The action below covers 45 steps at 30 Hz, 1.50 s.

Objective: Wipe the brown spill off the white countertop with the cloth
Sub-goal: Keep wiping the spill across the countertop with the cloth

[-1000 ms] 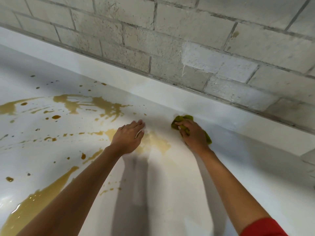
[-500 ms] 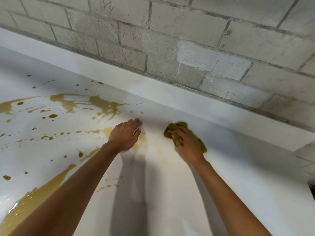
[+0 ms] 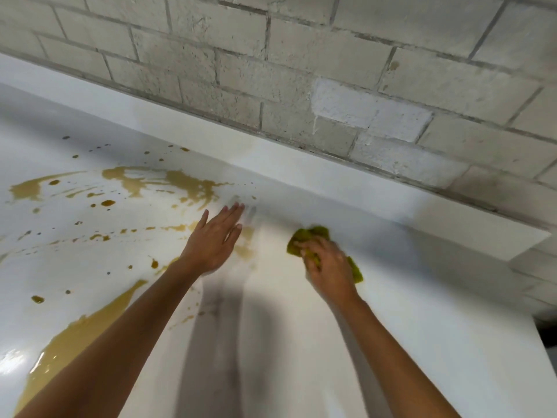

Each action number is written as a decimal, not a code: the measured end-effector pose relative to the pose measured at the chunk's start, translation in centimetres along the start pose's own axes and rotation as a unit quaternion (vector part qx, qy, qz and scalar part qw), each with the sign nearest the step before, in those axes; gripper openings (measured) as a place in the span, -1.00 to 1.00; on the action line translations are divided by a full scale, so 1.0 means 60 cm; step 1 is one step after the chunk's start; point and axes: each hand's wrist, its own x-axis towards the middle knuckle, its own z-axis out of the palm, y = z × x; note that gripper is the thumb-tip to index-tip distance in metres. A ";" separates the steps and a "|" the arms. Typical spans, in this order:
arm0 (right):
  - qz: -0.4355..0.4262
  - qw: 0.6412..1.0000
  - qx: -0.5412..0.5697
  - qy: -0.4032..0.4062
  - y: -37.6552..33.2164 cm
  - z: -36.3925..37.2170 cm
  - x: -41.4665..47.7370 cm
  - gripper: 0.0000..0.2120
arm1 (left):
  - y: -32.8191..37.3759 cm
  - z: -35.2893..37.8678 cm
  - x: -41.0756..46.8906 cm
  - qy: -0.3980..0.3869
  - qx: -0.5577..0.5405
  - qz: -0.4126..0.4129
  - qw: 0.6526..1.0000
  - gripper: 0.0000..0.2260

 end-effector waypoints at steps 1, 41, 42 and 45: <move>0.033 0.999 -0.019 0.003 0.008 -0.004 0.017 -0.75 | -0.001 -0.006 -0.015 0.014 -0.007 0.000 1.000 -0.56; -0.023 0.999 0.019 -0.023 -0.192 0.079 -0.090 -0.66 | -0.122 -0.071 -0.207 0.073 0.015 -0.135 0.988 -0.59; -0.005 1.000 0.012 -0.013 -0.175 0.068 -0.086 -0.66 | -0.124 -0.070 -0.210 0.076 0.013 -0.131 0.988 -0.61; 0.083 0.996 -0.034 0.013 -0.135 0.050 -0.048 -0.67 | -0.133 -0.070 -0.212 0.062 0.006 -0.128 0.990 -0.62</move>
